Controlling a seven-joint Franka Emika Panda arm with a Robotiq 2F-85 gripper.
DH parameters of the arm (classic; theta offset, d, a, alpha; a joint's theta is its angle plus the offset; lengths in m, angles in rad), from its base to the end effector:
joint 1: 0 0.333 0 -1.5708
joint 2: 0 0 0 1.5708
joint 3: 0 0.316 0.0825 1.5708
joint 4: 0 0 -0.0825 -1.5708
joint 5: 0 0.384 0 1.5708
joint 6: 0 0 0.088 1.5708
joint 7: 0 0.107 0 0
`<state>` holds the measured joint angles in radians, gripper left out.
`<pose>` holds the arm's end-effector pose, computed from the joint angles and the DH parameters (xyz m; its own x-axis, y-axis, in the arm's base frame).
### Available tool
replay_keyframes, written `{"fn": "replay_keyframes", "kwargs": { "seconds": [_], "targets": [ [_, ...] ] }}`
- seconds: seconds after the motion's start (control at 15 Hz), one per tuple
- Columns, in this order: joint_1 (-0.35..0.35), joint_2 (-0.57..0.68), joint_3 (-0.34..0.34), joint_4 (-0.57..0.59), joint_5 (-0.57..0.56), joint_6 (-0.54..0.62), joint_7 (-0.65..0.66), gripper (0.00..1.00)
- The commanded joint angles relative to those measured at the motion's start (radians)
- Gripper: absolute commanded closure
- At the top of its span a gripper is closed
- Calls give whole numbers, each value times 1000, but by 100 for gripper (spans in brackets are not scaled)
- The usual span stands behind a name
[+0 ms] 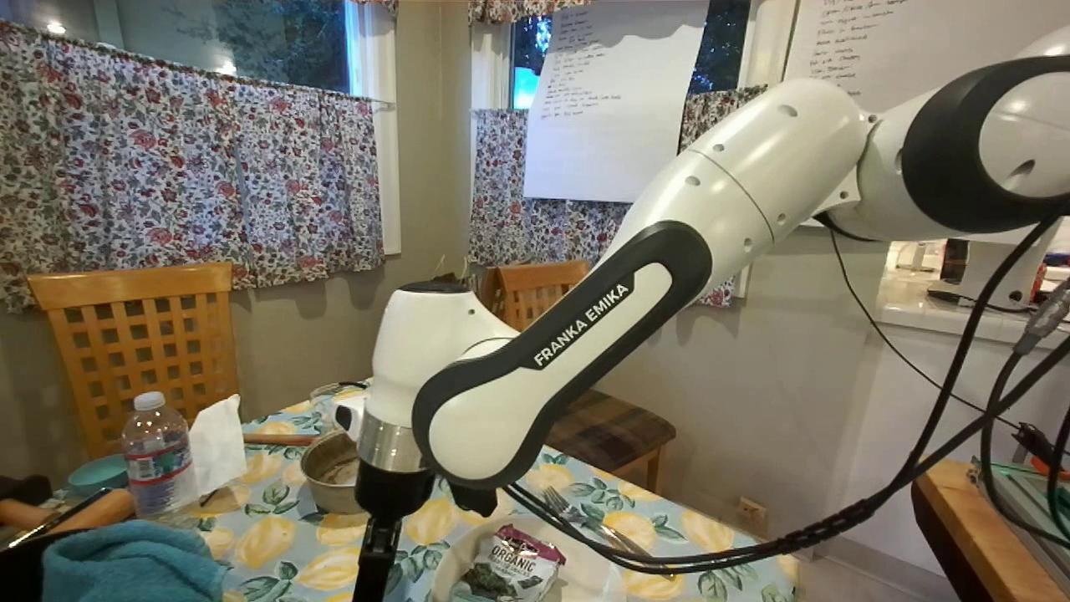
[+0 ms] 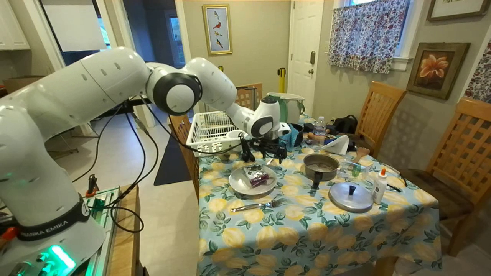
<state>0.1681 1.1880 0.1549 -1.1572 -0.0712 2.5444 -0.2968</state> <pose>0.7368 0.2077 0.0834 0.8256 0.5176 0.2248 0.5364 -0.8435 -0.0277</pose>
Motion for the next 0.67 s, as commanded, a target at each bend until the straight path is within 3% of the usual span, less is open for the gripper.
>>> {"fn": "replay_keyframes", "kwargs": {
  "seconds": [0.0,0.6],
  "targets": [
    [0,10,4,15,-6,-3,4,0],
    [-15,63,42,43,12,57,-7,0]
  ]
}}
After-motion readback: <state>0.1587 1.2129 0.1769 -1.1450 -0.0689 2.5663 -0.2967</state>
